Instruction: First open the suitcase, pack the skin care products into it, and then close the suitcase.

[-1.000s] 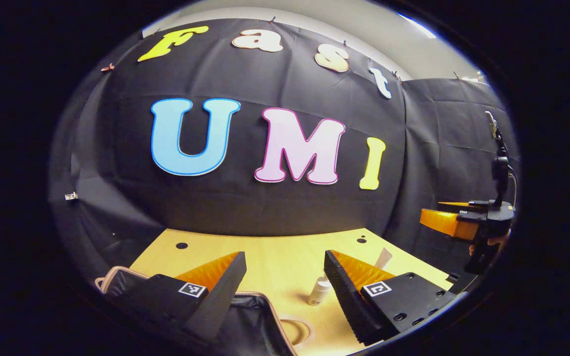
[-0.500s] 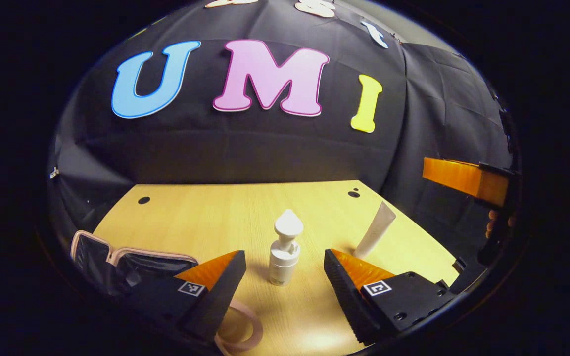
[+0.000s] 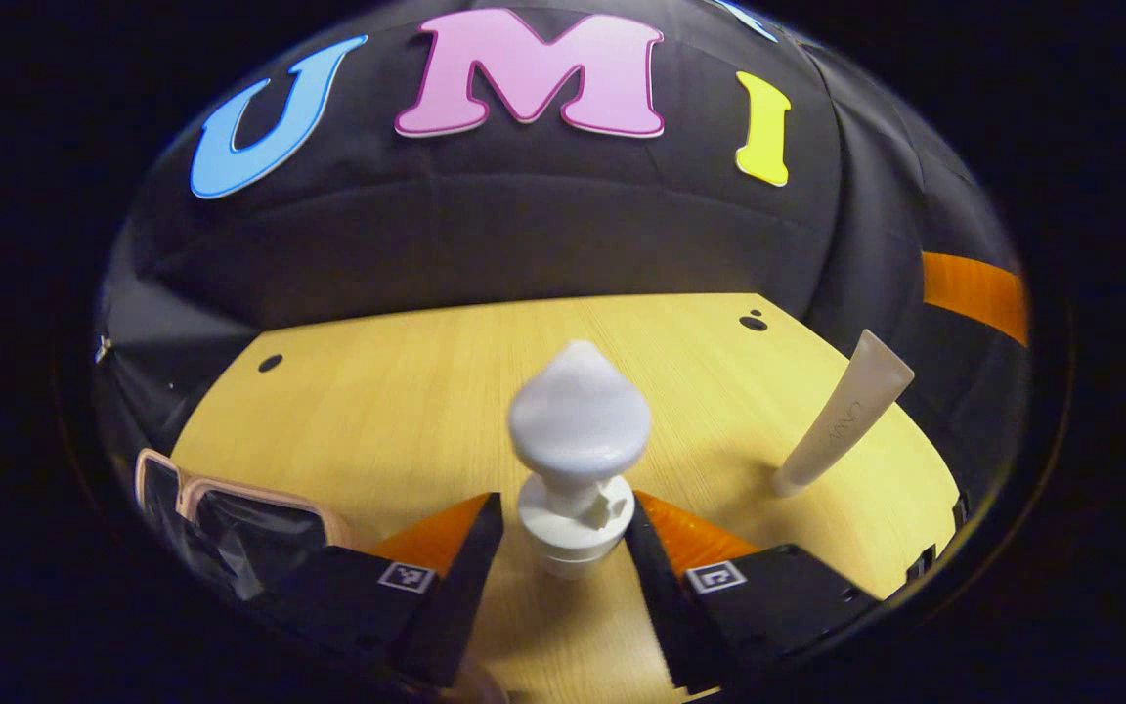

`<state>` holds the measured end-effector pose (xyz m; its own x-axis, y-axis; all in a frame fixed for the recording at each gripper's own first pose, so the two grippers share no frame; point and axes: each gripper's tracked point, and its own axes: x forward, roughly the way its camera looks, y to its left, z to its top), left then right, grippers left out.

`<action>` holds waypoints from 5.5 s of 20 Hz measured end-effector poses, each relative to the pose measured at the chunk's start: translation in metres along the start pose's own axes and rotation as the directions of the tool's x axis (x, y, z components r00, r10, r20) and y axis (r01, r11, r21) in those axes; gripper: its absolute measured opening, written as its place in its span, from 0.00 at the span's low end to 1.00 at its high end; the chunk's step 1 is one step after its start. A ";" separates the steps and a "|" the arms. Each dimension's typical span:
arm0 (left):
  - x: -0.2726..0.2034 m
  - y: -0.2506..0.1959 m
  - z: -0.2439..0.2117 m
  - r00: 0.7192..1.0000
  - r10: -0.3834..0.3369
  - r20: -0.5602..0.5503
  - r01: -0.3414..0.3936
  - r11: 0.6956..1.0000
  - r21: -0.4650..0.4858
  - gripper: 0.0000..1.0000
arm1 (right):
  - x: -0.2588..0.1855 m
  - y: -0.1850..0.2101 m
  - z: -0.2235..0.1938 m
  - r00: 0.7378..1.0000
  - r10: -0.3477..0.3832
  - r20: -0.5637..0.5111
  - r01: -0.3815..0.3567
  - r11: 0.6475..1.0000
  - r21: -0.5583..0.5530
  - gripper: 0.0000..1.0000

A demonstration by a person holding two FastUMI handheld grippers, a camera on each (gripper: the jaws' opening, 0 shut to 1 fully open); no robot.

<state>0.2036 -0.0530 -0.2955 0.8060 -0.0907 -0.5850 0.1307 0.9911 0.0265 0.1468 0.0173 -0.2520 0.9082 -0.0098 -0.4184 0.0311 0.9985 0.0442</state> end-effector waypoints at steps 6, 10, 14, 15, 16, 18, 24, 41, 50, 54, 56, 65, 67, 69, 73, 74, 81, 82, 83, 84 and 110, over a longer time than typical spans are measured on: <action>0.032 -0.017 0.014 0.999 -0.038 -0.007 0.038 0.991 0.128 0.58 | 0.023 -0.016 -0.044 0.996 -0.037 -0.078 0.034 0.999 -0.039 0.97; 0.024 -0.017 0.018 0.999 -0.036 -0.030 0.040 0.987 0.155 0.57 | 0.046 -0.013 -0.090 0.982 -0.035 -0.185 0.038 0.999 0.012 0.94; 0.002 -0.016 0.017 0.995 -0.082 -0.062 0.082 0.997 0.009 0.54 | 0.069 -0.019 -0.118 0.960 -0.092 -0.263 0.100 0.995 0.019 0.78; -0.004 -0.011 0.019 0.996 -0.078 -0.054 0.078 0.997 0.001 0.55 | 0.071 -0.018 -0.119 0.961 -0.092 -0.262 0.102 0.994 0.026 0.65; -0.012 -0.004 0.022 0.996 -0.073 -0.045 0.073 0.997 0.000 0.53 | 0.072 -0.017 -0.120 0.960 -0.092 -0.266 0.103 0.994 0.028 0.54; -0.025 0.010 0.023 0.996 -0.073 -0.043 0.073 0.997 0.003 0.55 | 0.071 -0.020 -0.124 0.954 -0.099 -0.284 0.108 0.994 0.017 0.53; -0.105 0.077 0.027 0.993 -0.093 -0.068 0.090 0.995 -0.046 0.55 | 0.065 -0.009 -0.114 0.958 -0.057 -0.280 0.072 0.996 0.043 0.25; -0.167 0.245 -0.181 0.487 -0.054 -0.872 0.045 0.998 -0.037 0.56 | -0.071 0.090 0.041 0.981 0.192 -0.033 -0.190 0.981 0.048 0.25; -0.157 0.247 -0.154 0.687 0.010 -0.727 -0.012 1.000 0.003 0.99 | -0.097 0.182 0.030 0.939 0.326 -0.108 -0.335 0.940 -0.071 0.21; -0.196 0.248 -0.091 0.891 -0.069 -0.448 0.020 0.993 -0.114 0.98 | -0.085 0.254 0.022 0.875 0.448 -0.186 -0.454 0.891 0.007 0.25; -0.233 0.262 -0.067 0.939 -0.098 -0.330 0.035 0.981 -0.192 0.98 | -0.078 0.296 0.012 0.832 0.503 -0.235 -0.515 0.857 0.012 0.25; -0.367 0.370 -0.095 0.975 0.165 -0.149 -0.213 0.886 -0.412 0.96 | -0.072 0.435 -0.112 0.557 0.612 -0.562 -0.541 0.780 0.313 0.25; -0.383 0.385 -0.113 0.969 0.202 -0.144 -0.245 0.870 -0.428 0.96 | -0.077 0.449 -0.146 0.480 0.602 -0.638 -0.480 0.789 0.383 0.25; -0.390 0.393 -0.121 0.972 0.199 -0.126 -0.235 0.860 -0.453 0.96 | -0.076 0.452 -0.188 0.430 0.537 -0.726 -0.397 0.835 0.382 0.26; -0.390 0.413 -0.127 0.971 0.202 -0.127 -0.239 0.837 -0.493 0.96 | -0.060 0.452 -0.224 0.397 0.424 -0.814 -0.153 0.905 0.397 0.19; -0.387 0.420 -0.127 0.971 0.198 -0.133 -0.238 0.835 -0.496 0.96 | -0.056 0.446 -0.225 0.410 0.390 -0.824 -0.114 0.919 0.378 0.26; -0.346 0.467 -0.119 0.977 0.154 -0.146 -0.211 0.784 -0.584 0.96 | -0.071 0.448 -0.173 0.483 0.483 -0.731 -0.136 0.865 0.482 0.88; -0.340 0.472 -0.119 0.979 0.142 -0.149 -0.204 0.775 -0.598 0.92 | -0.068 0.444 -0.159 0.521 0.499 -0.693 -0.150 0.852 0.501 0.87; -0.334 0.482 -0.118 0.978 0.140 -0.153 -0.205 0.770 -0.604 0.96 | -0.071 0.437 -0.144 0.551 0.514 -0.658 -0.170 0.840 0.515 0.97; -0.326 0.493 -0.116 0.978 0.137 -0.159 -0.207 0.766 -0.608 0.96 | -0.073 0.430 -0.130 0.581 0.525 -0.622 -0.195 0.831 0.520 0.96; -0.187 0.608 -0.189 0.835 0.092 -0.542 -0.389 0.796 -0.464 0.14 | -0.095 0.303 -0.086 0.810 0.316 -0.493 -0.047 0.874 0.483 0.96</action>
<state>0.0230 0.5854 -0.3228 0.3722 0.0684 -0.9256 -0.4776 0.8692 -0.1278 0.0341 0.3256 -0.2771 0.5400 0.3337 -0.7727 0.1863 0.8479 0.4964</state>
